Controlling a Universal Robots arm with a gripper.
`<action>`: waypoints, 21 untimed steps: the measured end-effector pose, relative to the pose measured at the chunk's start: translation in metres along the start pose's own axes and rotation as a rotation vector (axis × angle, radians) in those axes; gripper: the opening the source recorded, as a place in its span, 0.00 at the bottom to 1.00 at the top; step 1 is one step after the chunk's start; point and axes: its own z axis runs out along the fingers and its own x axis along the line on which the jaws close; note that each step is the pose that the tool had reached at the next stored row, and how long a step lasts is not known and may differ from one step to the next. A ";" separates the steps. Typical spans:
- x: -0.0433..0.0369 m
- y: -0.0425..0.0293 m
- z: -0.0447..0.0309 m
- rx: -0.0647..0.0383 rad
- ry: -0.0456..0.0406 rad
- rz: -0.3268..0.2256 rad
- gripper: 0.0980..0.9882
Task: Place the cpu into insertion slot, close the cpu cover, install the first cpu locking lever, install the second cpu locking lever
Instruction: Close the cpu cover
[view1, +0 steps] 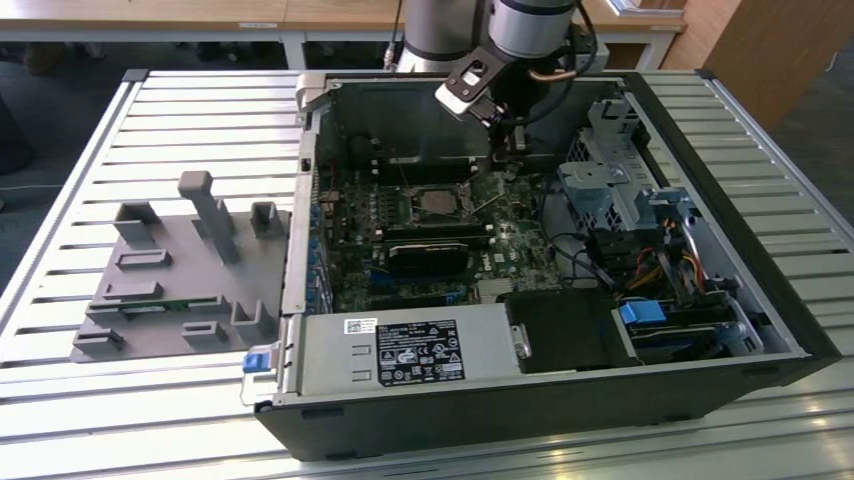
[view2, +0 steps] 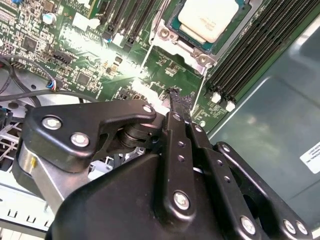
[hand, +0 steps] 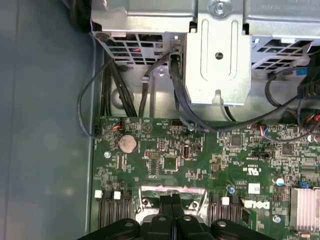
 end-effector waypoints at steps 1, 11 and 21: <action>0.0000 0.0008 0.0002 0.000 0.0000 0.000 0.01; -0.0007 0.0088 0.0038 0.000 -0.0002 0.001 0.01; -0.0009 0.0159 0.0055 0.000 -0.0001 0.001 0.01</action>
